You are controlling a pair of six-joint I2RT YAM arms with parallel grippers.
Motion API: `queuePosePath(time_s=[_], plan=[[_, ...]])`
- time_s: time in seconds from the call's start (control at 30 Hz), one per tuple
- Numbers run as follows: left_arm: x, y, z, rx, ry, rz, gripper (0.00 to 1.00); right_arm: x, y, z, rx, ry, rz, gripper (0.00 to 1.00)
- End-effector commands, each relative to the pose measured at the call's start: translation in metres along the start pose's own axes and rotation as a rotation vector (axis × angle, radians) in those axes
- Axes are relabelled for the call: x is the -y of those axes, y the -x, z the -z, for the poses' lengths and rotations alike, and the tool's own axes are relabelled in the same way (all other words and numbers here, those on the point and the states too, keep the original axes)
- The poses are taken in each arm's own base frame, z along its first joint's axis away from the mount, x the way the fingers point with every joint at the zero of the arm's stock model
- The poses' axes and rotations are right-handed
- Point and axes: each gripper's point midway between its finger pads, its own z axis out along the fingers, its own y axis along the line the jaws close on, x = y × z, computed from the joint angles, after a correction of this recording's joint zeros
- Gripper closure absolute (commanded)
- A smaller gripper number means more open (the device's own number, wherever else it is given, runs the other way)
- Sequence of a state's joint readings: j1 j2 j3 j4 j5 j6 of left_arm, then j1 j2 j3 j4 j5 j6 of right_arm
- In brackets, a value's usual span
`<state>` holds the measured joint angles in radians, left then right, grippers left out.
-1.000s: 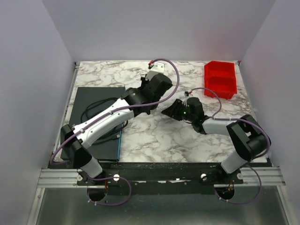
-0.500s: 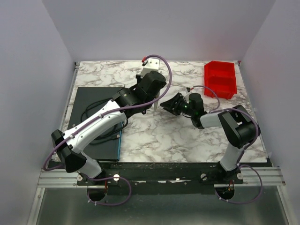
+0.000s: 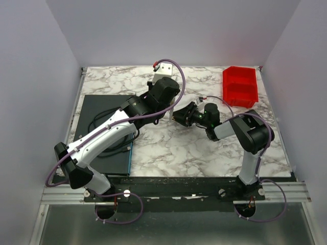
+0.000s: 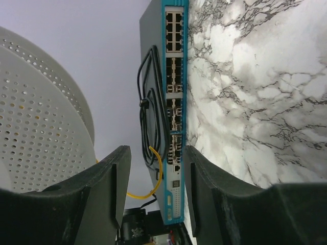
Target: Wrap the cables
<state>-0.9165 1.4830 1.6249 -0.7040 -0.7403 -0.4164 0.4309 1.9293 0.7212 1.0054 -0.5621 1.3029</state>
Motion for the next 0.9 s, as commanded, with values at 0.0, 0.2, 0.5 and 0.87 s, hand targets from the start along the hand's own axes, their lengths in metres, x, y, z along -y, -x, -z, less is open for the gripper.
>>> queuePosePath(time_s=[0.0,0.2,0.5,0.87], plan=[[0.0,0.03,0.014,0.083,-0.038,0.102,1.0,-0.008,-0.004,-0.002,-0.031,0.06,-0.035,0.5],[-0.001,0.03,0.014,0.085,-0.037,0.104,1.0,-0.001,-0.006,-0.002,-0.034,0.049,-0.059,0.57],[-0.001,0.028,0.013,0.083,-0.033,0.112,1.0,0.004,-0.008,0.0,-0.032,0.04,-0.087,0.7],[-0.018,0.016,0.006,0.089,0.099,0.268,1.0,0.014,-0.001,0.012,0.049,-0.09,-0.028,0.99]])
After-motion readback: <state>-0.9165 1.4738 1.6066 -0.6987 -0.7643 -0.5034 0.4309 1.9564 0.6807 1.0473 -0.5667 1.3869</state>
